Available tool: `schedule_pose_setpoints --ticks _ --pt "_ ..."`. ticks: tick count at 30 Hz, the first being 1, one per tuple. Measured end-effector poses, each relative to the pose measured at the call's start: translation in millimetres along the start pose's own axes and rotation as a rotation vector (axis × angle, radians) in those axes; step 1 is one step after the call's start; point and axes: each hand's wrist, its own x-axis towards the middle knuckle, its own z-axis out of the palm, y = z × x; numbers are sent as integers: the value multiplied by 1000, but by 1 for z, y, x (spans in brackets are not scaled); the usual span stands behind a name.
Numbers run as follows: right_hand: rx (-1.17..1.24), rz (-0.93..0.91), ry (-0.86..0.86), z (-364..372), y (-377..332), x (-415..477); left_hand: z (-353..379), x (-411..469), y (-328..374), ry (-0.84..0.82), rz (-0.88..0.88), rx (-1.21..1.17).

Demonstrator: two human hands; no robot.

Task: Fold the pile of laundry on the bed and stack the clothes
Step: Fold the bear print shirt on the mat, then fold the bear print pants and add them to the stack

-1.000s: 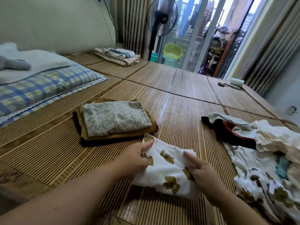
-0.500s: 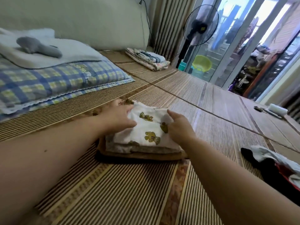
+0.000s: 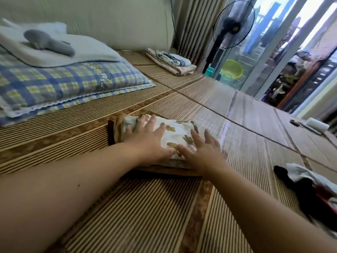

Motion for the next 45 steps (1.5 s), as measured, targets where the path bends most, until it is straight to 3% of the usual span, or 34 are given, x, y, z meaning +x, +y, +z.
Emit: schedule_pose_setpoints --ticks 6,13,17,21,26,31,33,36,39,40,43,45 --pt "29 54 124 -17 67 -134 12 -81 91 -57 298 15" --pt "-52 401 15 -18 175 -315 64 -194 229 -268 580 15" --pt "41 606 105 -27 223 -382 101 -239 309 -324 723 33" --pt "151 664 189 -26 271 -403 138 -255 354 -372 737 -22" --pt "360 579 311 -28 314 -396 161 -242 397 -226 731 41" --pt "285 670 225 -6 327 -383 165 -228 411 -130 799 203" --pt "318 750 296 0 329 -381 158 -227 410 -180 801 110" --pt "471 649 421 -10 324 -381 143 -227 400 -298 764 -164" --pt "987 479 479 -45 296 -385 120 -228 383 -117 768 -495" --pt "1137 425 478 -58 285 -385 111 -228 377 -131 774 -609" --pt "1440 248 494 -88 250 -382 90 -229 357 -423 712 -808" --pt "1600 145 502 -105 230 -377 83 -227 340 -423 686 -742"
